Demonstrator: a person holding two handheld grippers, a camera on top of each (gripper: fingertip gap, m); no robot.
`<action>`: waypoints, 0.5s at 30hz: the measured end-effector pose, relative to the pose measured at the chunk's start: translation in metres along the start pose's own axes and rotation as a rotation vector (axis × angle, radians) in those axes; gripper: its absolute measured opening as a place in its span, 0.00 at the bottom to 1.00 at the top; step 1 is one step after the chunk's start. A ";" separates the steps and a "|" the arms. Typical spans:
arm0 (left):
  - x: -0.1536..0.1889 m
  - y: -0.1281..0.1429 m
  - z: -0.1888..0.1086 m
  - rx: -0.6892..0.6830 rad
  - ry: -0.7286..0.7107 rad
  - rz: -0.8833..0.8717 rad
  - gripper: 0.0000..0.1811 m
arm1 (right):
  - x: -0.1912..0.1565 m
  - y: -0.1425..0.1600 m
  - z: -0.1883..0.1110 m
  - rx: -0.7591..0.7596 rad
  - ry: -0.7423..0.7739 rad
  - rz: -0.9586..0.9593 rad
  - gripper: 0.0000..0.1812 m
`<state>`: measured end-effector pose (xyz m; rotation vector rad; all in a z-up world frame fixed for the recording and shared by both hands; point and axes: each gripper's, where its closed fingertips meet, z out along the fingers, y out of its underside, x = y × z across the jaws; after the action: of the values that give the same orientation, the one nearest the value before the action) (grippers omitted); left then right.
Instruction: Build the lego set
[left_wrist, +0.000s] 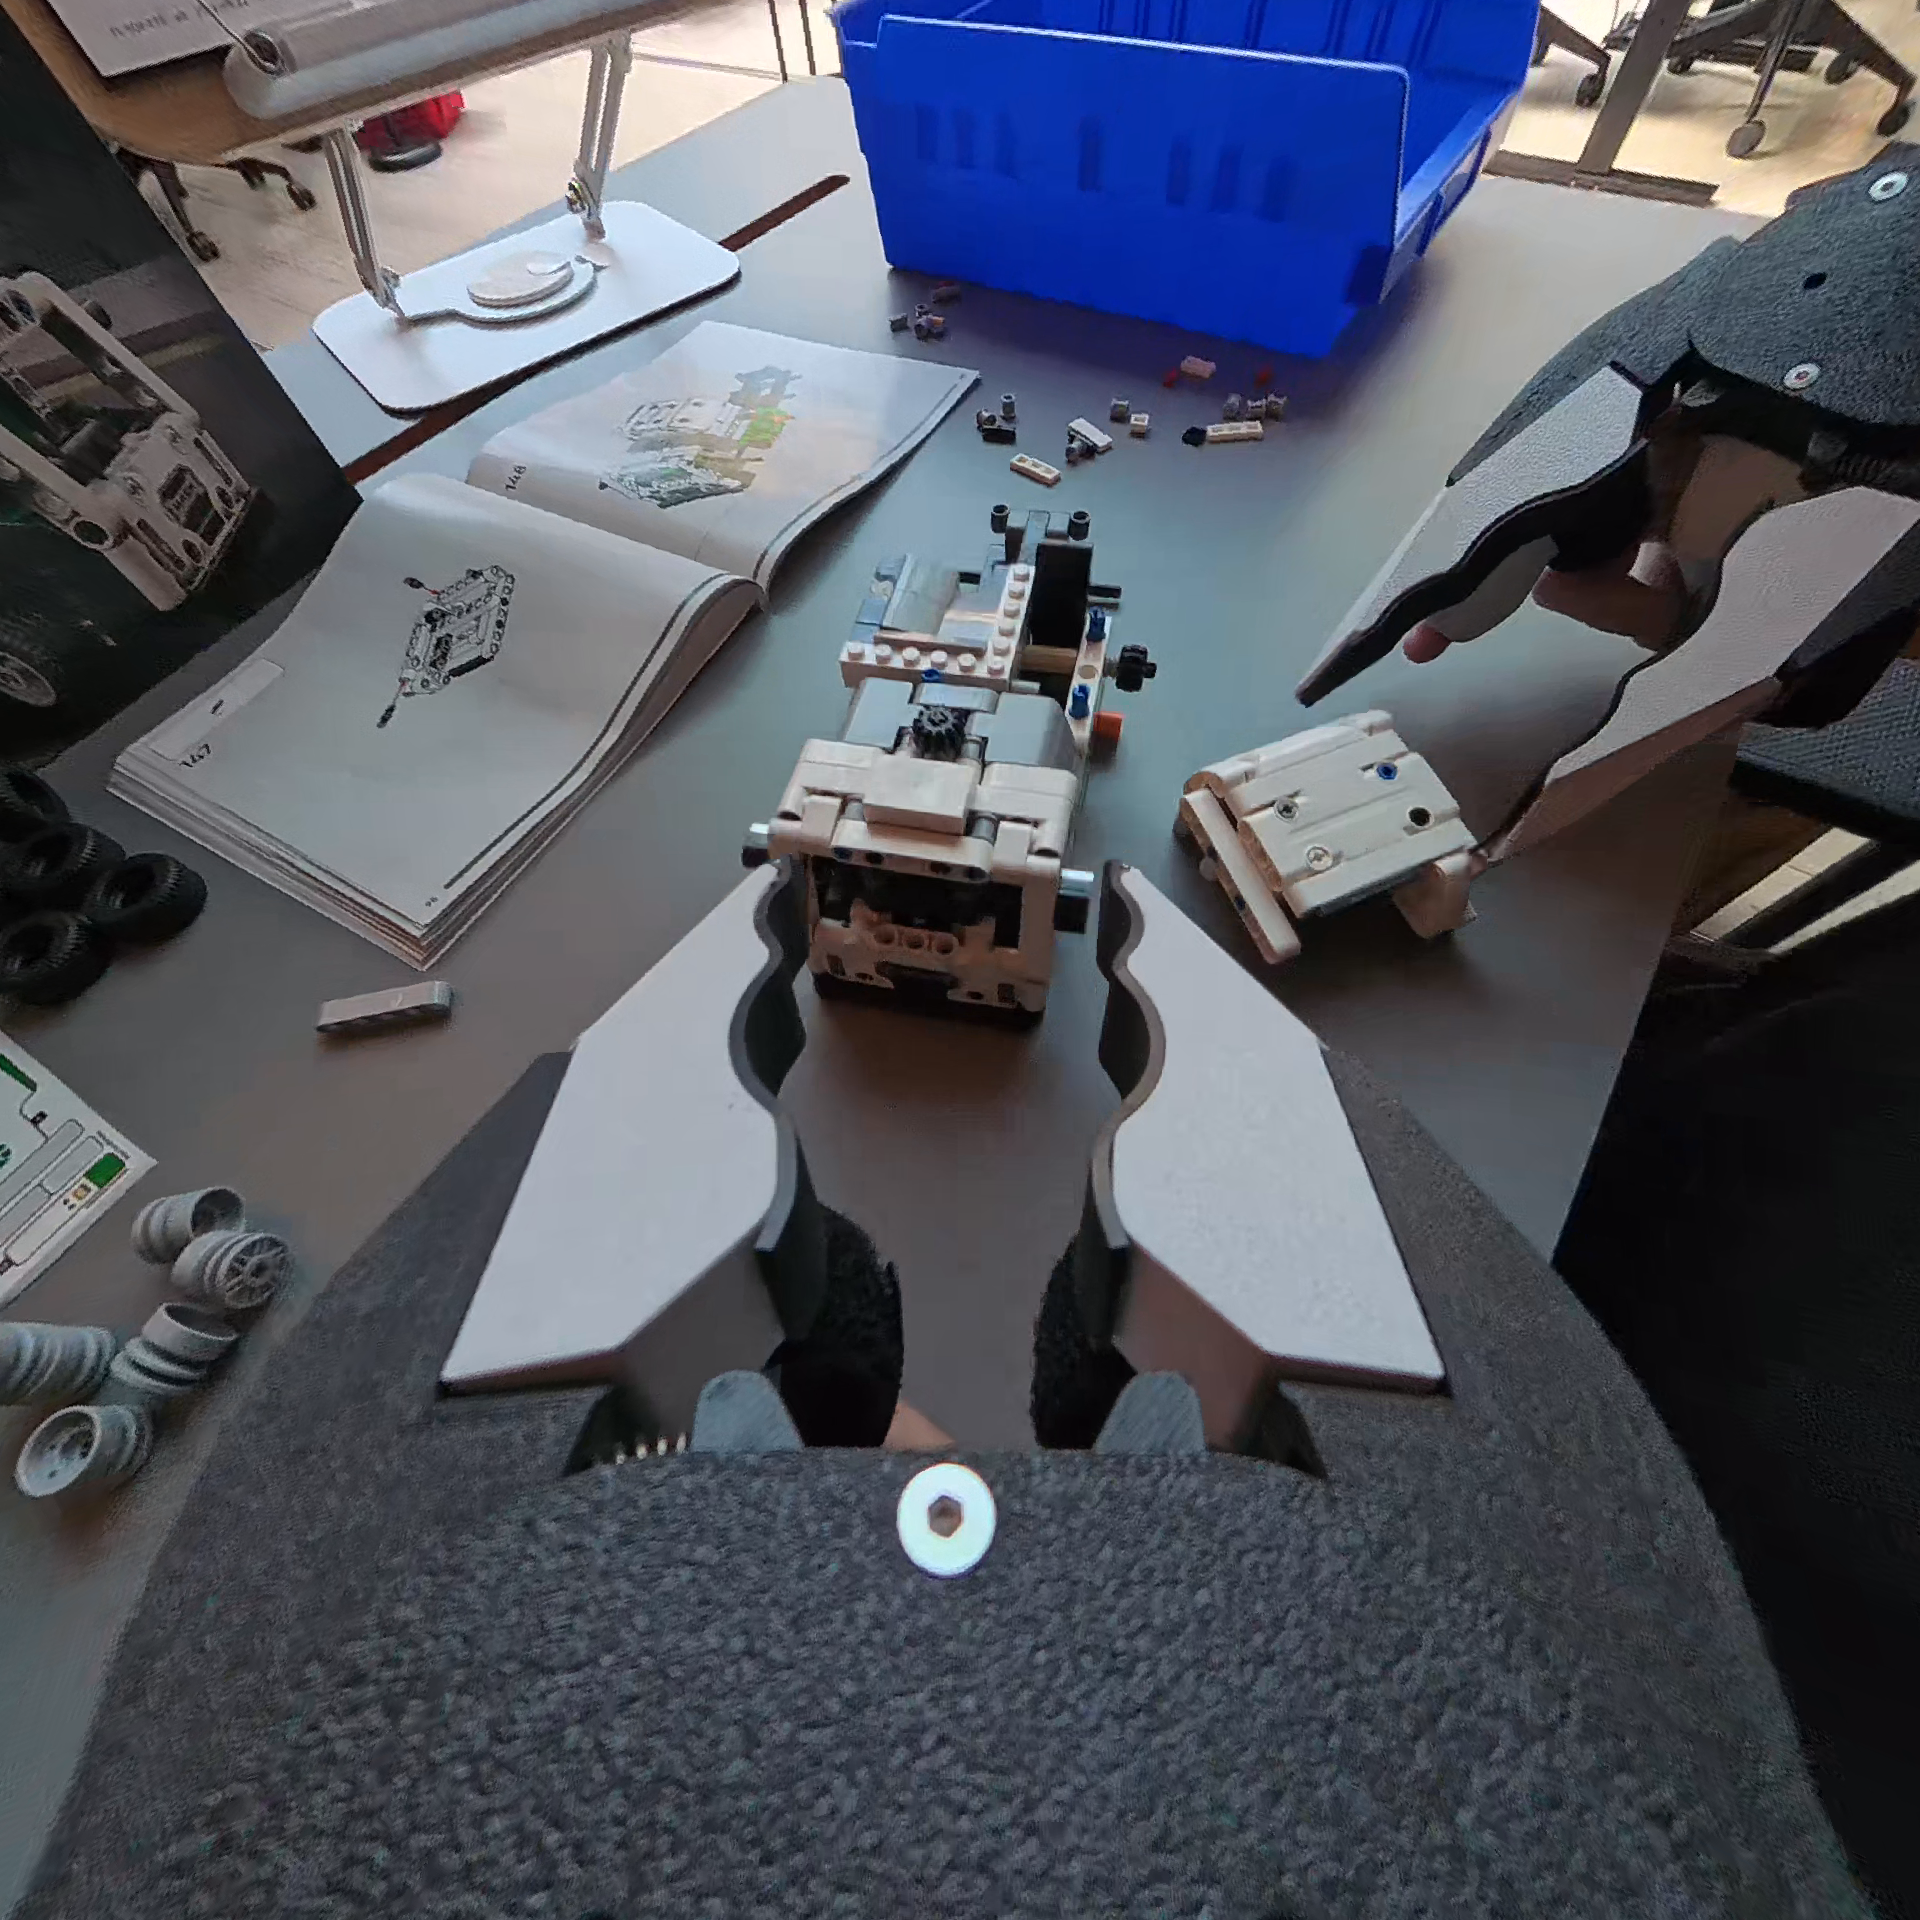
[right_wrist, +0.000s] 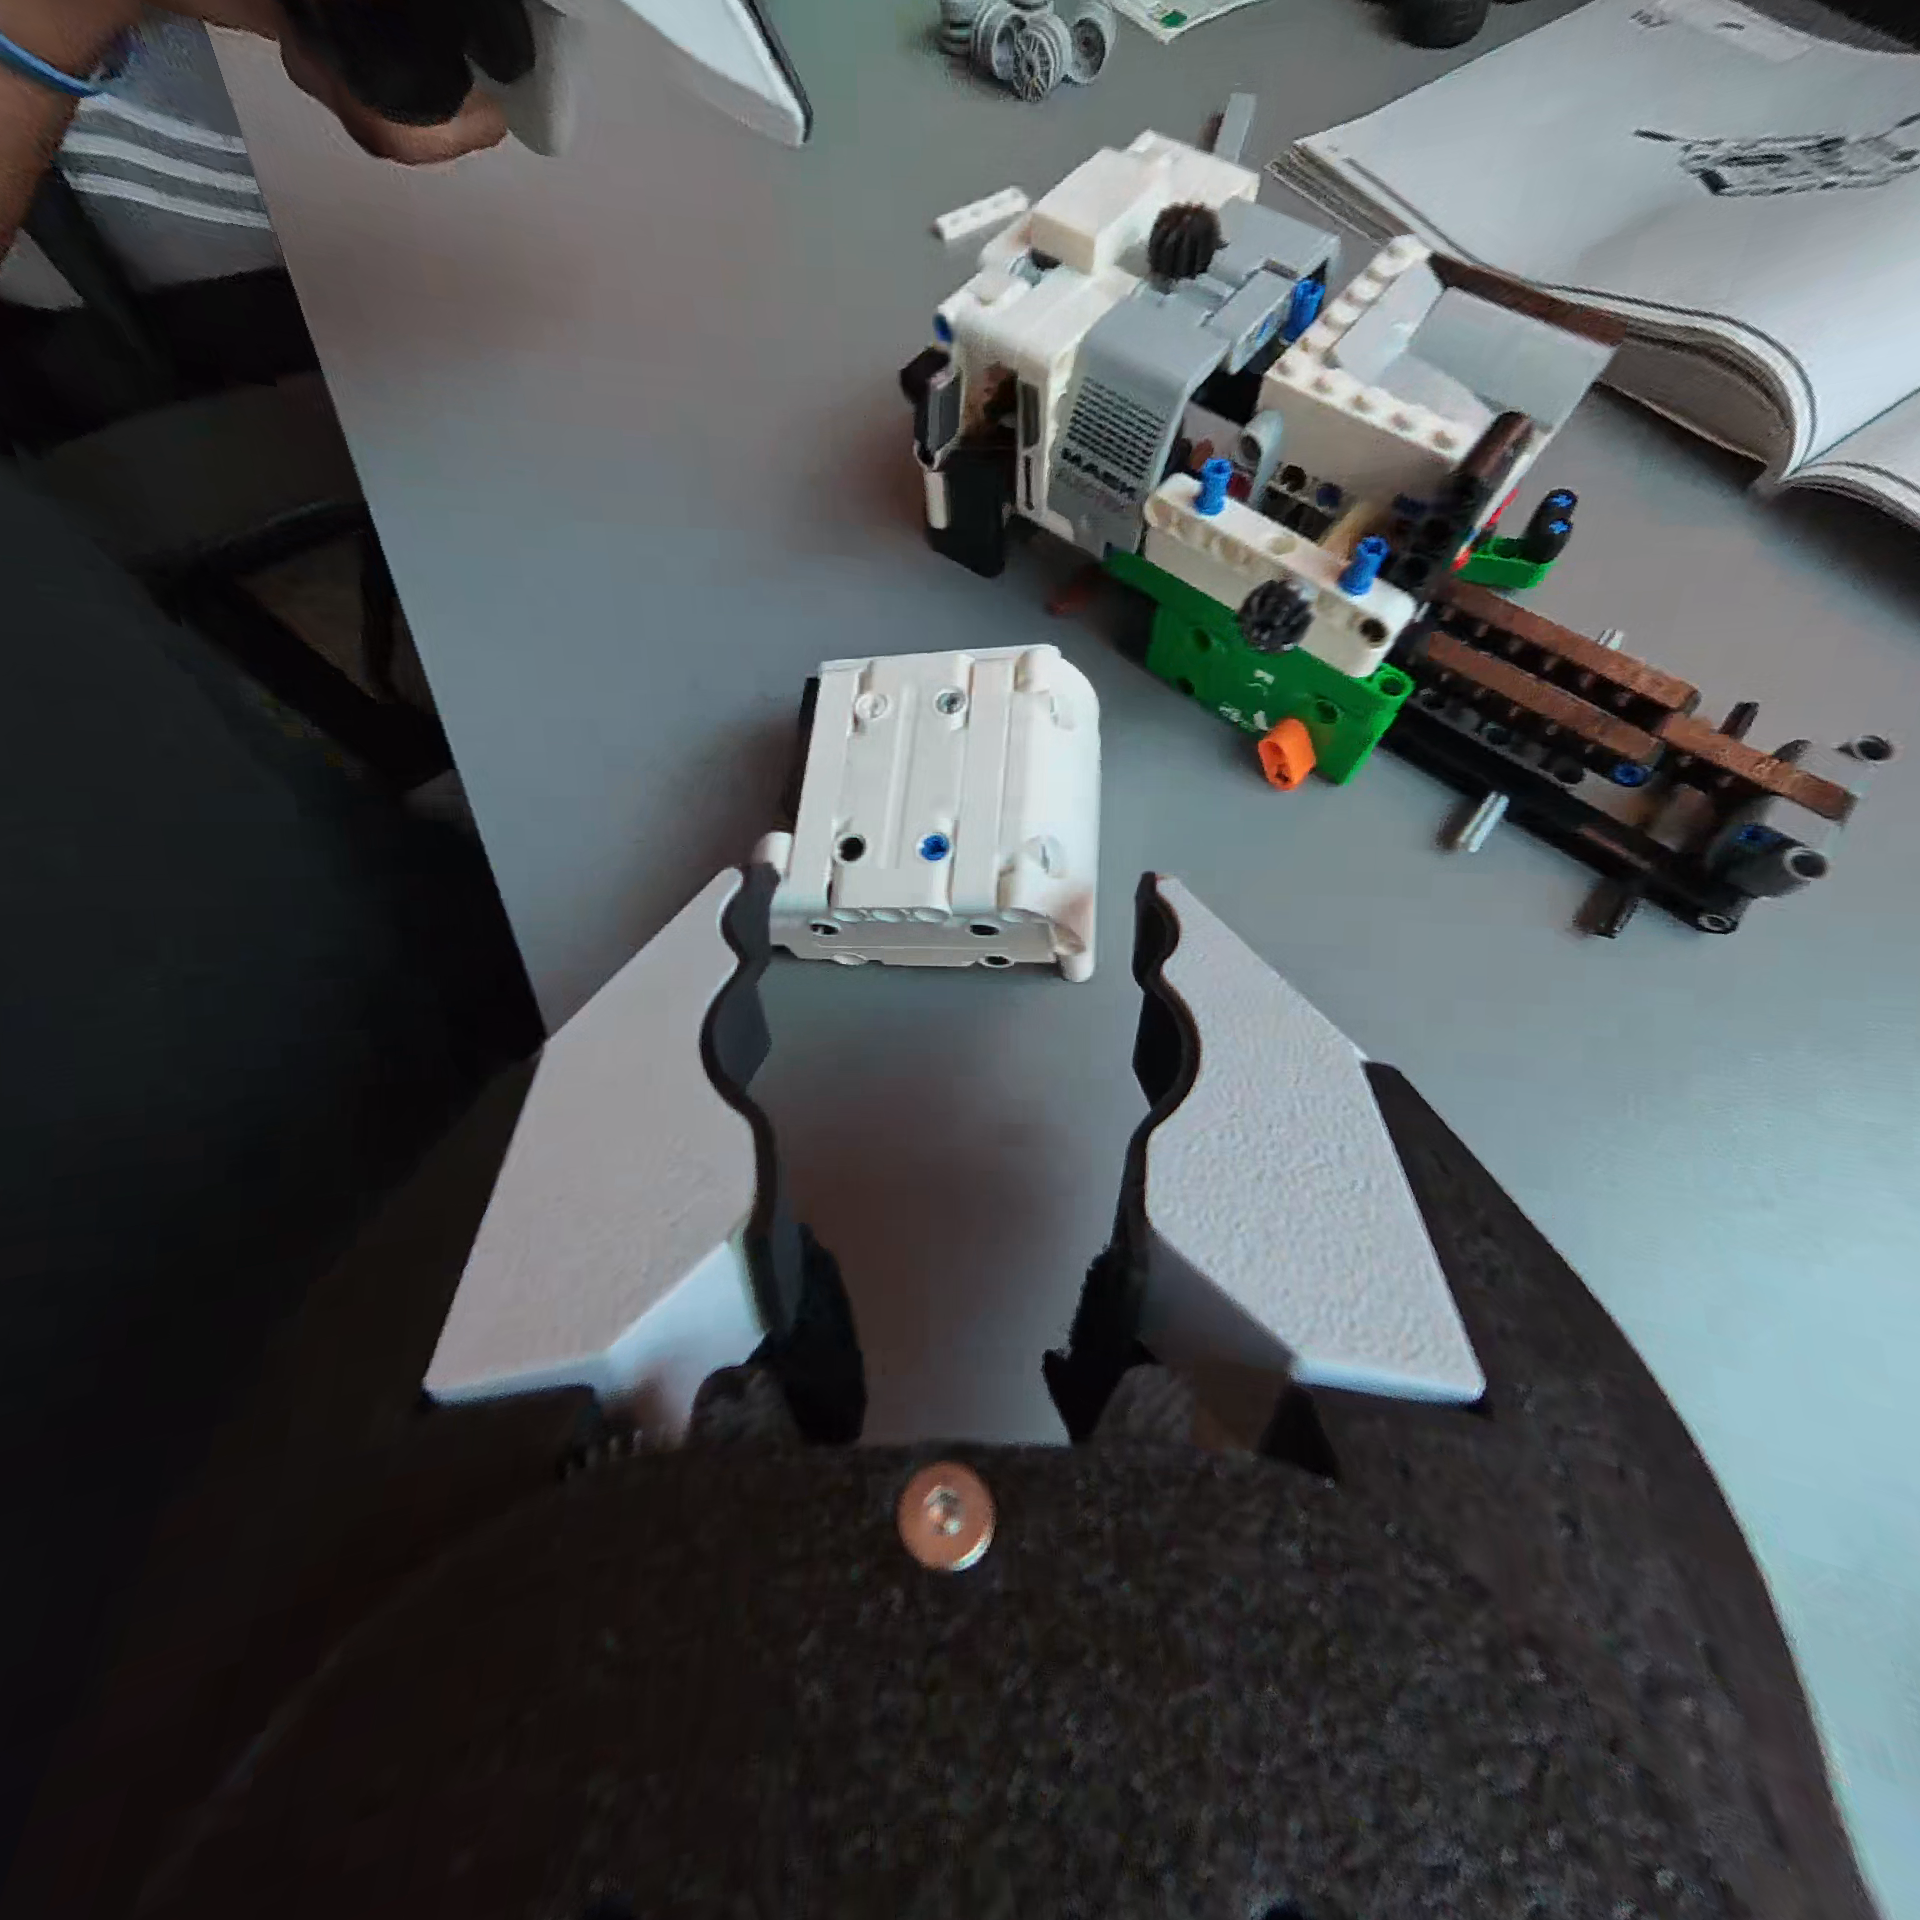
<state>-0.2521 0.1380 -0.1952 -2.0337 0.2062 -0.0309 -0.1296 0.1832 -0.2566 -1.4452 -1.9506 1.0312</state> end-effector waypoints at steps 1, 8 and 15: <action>0.004 0.005 -0.002 -0.002 0.000 0.006 0.30 | -0.004 -0.001 0.002 0.007 0.002 0.004 0.38; 0.043 0.022 -0.014 0.033 0.009 -0.012 0.29 | -0.011 -0.006 0.008 0.025 0.073 -0.011 0.35; 0.079 0.041 0.003 -0.051 -0.007 0.024 0.31 | -0.008 -0.013 0.001 0.066 0.050 0.047 0.34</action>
<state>-0.1793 0.1102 -0.2385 -2.0814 0.2298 -0.0037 -0.1352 0.1736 -0.2467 -1.4734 -1.8384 1.0599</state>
